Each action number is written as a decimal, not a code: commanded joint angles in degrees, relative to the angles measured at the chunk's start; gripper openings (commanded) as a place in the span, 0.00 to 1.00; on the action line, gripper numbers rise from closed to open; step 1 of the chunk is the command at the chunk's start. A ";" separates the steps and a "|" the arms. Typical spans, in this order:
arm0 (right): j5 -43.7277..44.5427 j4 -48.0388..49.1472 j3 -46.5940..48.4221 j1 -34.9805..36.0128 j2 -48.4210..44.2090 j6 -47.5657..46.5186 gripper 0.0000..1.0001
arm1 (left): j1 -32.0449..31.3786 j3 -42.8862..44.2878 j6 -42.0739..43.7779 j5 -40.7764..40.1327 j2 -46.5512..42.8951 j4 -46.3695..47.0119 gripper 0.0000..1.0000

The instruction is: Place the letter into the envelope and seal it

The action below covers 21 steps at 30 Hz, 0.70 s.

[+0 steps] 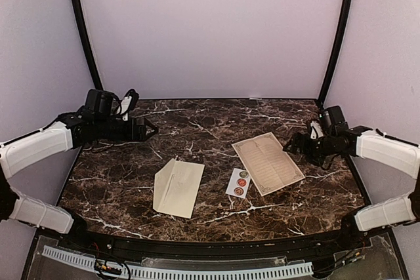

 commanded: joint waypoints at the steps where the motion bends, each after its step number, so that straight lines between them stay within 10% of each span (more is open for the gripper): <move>1: 0.75 0.40 3.56 -3.54 5.22 -5.11 0.92 | -8.09 2.04 -11.18 2.10 3.15 9.62 0.84; 21: -18.71 13.51 8.55 -14.92 27.98 -17.19 0.85 | -26.68 23.66 -28.22 5.98 41.41 29.57 0.80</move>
